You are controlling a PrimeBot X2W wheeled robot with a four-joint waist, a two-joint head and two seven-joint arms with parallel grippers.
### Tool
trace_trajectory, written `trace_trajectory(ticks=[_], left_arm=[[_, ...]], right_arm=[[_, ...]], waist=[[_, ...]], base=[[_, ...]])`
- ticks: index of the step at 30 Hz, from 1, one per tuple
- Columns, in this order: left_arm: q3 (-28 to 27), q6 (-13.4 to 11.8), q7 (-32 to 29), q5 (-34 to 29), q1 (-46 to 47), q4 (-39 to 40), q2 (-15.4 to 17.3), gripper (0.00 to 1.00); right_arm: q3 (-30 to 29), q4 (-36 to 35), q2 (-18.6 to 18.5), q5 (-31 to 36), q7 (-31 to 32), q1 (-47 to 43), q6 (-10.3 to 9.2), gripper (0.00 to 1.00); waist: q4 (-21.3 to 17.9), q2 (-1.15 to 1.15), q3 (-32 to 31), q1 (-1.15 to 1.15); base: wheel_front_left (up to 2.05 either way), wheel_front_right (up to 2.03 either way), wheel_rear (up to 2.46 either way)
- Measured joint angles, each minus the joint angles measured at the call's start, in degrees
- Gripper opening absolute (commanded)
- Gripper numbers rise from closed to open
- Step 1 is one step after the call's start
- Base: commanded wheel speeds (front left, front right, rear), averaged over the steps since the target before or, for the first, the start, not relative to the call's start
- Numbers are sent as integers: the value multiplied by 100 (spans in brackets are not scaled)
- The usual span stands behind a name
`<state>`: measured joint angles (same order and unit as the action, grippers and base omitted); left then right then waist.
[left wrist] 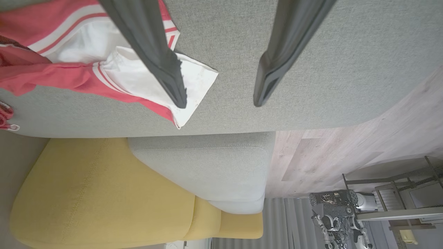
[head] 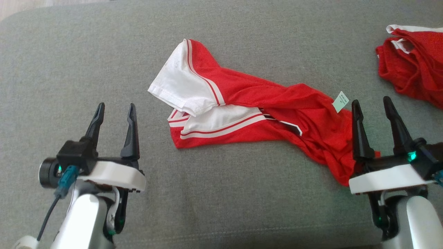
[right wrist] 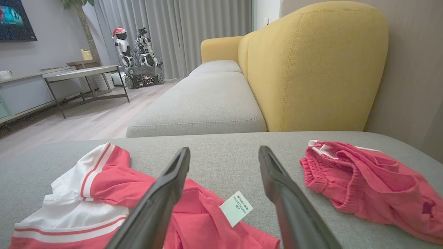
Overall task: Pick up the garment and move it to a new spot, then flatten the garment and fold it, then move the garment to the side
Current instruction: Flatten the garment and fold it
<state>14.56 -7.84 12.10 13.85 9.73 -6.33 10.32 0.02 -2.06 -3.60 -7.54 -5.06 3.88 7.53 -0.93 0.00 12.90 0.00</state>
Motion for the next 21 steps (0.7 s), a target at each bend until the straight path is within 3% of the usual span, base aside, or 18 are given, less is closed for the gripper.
trace_trajectory(ticks=[4,9,16,21], left_arm=[[37,45,-70,27,4,14,14,100],[171,356,-480,278,332,-253,21,100],[143,979,-1338,933,1471,-1518,29,100],[132,1205,-1506,1103,1843,-2310,113,100]], right_arm=[[2,3,0,0,11,1,0,100],[7,-4,-4,-1,30,16,0,100],[170,23,-15,-51,20,161,0,100],[265,91,-15,-89,-51,380,0,100]], waist=[[3,0,22,0],[-7,0,149,0],[-215,0,434,0],[-399,0,621,0]], base=[[0,0,0],[0,0,0],[0,0,0],[0,0,0]])
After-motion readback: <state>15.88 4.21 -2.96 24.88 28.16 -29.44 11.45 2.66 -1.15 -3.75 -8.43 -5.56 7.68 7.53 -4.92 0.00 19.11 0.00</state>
